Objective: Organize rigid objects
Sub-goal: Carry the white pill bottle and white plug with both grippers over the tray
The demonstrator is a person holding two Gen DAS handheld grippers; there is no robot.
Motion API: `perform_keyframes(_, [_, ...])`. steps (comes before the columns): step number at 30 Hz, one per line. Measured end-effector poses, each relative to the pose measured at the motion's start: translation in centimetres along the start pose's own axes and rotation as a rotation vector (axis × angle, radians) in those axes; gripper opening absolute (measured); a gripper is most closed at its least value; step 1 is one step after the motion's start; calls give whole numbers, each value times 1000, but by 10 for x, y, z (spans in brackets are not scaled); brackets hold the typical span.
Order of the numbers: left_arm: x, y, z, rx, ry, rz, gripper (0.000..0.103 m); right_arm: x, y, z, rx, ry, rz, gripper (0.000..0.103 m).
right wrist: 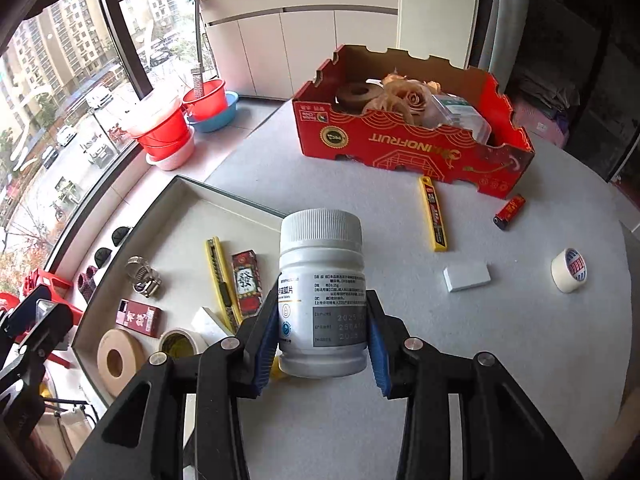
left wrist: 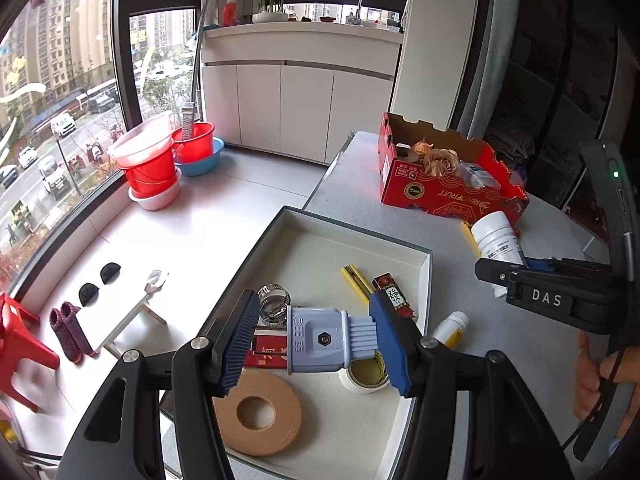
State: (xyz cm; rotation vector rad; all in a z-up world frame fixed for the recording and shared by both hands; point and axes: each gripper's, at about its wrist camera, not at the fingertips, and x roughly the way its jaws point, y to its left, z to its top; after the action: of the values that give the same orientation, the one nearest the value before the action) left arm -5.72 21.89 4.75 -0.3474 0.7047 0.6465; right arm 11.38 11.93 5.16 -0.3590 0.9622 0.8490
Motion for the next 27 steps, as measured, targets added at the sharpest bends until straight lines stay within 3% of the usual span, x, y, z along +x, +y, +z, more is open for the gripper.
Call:
perform_keyframes(8, [26,12,9,-11,12,64,61,28,53,17,-45,34,72,41])
perform_keyframes(27, [75,11,-3,-8,111,78,61,57,55,8,-26,109,56,41])
